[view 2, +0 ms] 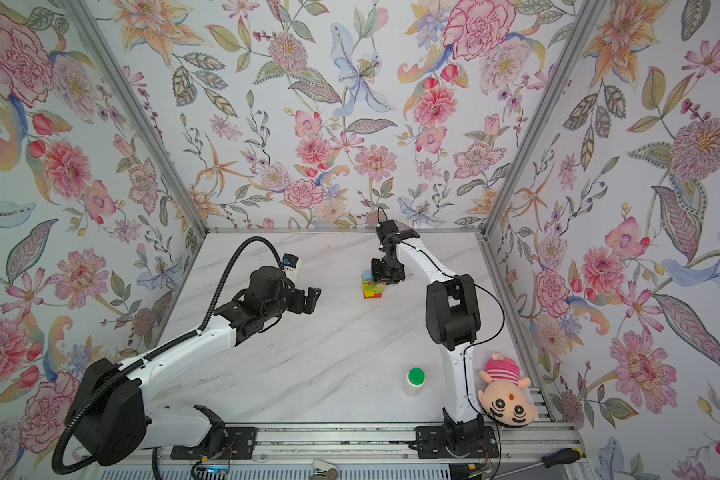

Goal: Build the wood block tower
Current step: 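Lower the 'A' cube onto the tower beside the green figure cube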

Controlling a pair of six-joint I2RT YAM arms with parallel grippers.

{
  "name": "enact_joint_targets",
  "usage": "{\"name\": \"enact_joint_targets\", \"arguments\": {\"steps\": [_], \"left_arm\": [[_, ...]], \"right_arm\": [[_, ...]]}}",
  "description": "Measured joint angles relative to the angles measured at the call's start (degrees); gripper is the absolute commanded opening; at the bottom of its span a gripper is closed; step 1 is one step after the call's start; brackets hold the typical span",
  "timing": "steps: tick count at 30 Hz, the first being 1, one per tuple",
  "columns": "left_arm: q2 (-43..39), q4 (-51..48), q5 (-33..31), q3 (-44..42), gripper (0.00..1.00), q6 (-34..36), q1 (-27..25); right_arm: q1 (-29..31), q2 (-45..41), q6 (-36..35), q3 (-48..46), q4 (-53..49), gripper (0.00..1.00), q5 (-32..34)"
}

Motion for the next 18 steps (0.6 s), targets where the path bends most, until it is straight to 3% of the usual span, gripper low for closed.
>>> {"name": "enact_joint_targets", "arguments": {"steps": [18], "left_arm": [[-0.63,0.0,-0.13,-1.44,0.99,-0.85,0.0]], "right_arm": [[0.02,1.92,-0.04,0.66,-0.02,0.37,-1.01]]}}
